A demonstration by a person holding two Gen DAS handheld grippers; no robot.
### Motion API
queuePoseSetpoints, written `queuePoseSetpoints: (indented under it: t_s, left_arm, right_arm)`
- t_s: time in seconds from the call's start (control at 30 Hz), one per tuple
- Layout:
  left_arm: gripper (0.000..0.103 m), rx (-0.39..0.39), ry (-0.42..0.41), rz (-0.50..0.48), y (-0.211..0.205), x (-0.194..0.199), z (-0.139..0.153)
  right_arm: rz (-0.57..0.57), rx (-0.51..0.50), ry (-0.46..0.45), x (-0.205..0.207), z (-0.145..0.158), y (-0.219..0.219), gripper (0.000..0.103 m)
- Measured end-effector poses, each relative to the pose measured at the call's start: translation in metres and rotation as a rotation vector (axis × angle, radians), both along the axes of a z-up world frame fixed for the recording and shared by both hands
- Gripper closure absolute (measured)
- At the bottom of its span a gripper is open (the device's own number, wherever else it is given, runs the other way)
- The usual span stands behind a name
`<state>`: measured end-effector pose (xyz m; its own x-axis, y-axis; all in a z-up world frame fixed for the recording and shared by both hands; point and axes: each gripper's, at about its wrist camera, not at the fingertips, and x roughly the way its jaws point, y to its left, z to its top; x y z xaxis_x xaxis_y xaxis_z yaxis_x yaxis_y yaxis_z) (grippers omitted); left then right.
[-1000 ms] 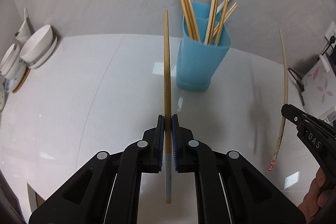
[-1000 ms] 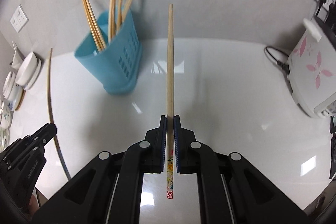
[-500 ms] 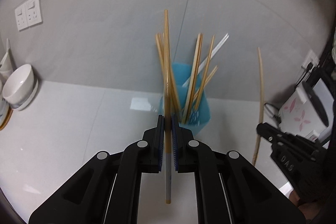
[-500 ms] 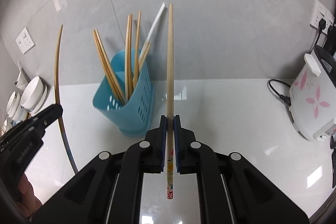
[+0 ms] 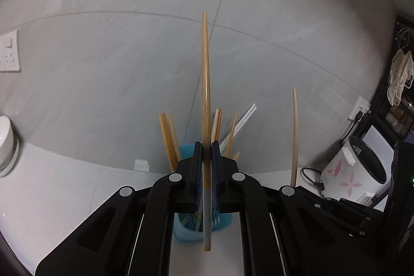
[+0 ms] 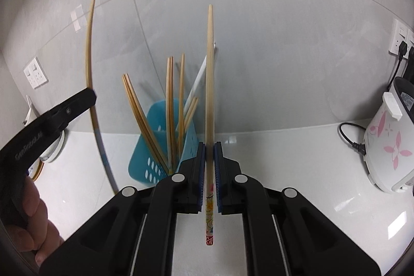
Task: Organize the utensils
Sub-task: 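Lift both chopsticks and carry them above the blue holder, then open the left tool into the holder while the right tool lowers and releases its chopstick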
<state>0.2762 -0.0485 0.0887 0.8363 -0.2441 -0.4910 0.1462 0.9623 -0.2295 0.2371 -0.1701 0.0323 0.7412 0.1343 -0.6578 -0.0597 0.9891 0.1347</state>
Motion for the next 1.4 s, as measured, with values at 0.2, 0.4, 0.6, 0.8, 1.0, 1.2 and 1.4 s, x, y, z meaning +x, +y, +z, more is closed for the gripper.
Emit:
queuePoseSetpoints:
  t_s: [0.2,0.4,0.6,0.8,1.0,1.2,1.4]
  left_arm:
    - [0.096,-0.022,-0.080,-0.052,-0.007,0.008,-0.004]
    - [0.096,-0.015,-0.078,-0.055,-0.010,0.021,-0.018]
    - [0.096,-0.001,-0.067,-0.061,-0.014,0.029,-0.036]
    - [0.096,0.030,-0.047,-0.089,-0.021,0.033,-0.056]
    - [0.096,0.059,-0.007,-0.104,-0.027,0.036,-0.073]
    - [0.096,0.065,0.033,-0.120,-0.024,0.039,-0.084]
    - [0.088,0.073,0.067,-0.092,-0.017,0.039,-0.082]
  right_arm:
    - [-0.002,0.013,-0.024,0.006,0.002,0.000,0.097]
    - [0.005,0.029,-0.044,0.010,-0.001,0.000,0.097]
    - [0.012,0.040,-0.052,0.013,-0.007,-0.001,0.097]
    - [0.010,0.053,-0.040,0.016,-0.014,-0.004,0.097]
    - [0.009,0.054,-0.027,0.018,-0.018,-0.005,0.097]
    - [0.016,0.053,-0.028,0.016,-0.016,-0.004,0.097]
    - [0.033,0.052,-0.032,0.016,-0.012,-0.003,0.097]
